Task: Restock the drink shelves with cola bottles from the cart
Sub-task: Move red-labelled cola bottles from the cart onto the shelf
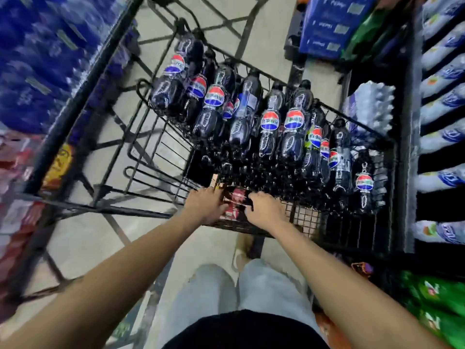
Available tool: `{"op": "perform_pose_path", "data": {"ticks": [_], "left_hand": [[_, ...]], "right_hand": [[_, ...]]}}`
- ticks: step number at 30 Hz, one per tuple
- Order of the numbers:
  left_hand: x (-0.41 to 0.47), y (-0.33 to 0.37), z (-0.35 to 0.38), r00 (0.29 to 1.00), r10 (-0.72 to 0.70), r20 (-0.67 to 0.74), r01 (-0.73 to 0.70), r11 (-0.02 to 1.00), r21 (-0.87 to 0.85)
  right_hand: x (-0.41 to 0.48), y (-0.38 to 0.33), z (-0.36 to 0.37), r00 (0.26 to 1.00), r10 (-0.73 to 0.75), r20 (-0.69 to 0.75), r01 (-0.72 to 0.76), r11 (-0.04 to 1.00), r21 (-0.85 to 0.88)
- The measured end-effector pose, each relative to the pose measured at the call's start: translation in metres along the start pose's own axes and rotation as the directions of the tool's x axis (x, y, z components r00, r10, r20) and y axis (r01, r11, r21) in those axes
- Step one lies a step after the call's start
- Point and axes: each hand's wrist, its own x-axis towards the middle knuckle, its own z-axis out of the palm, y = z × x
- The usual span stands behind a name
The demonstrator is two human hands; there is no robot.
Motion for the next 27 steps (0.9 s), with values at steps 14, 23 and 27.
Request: {"op": "perform_pose_path", "data": {"ticks": [14, 23, 27], "left_hand": [[0.13, -0.015, 0.071, 0.956, 0.027, 0.294, -0.052, 0.996, 0.077], [0.174, -0.023, 0.128, 0.925, 0.11, 0.364, -0.164, 0.979, 0.12], [0.19, -0.026, 0.155, 0.943, 0.131, 0.305, -0.163, 0.983, 0.083]], "right_hand": [[0.121, 0.034, 0.11, 0.971, 0.11, 0.213, -0.13, 0.988, 0.08], [0.16, 0.044, 0.158, 0.985, 0.097, 0.144, -0.091, 0.995, -0.046], [0.164, 0.041, 0.161, 0.985, 0.083, 0.153, -0.061, 0.988, -0.144]]}}
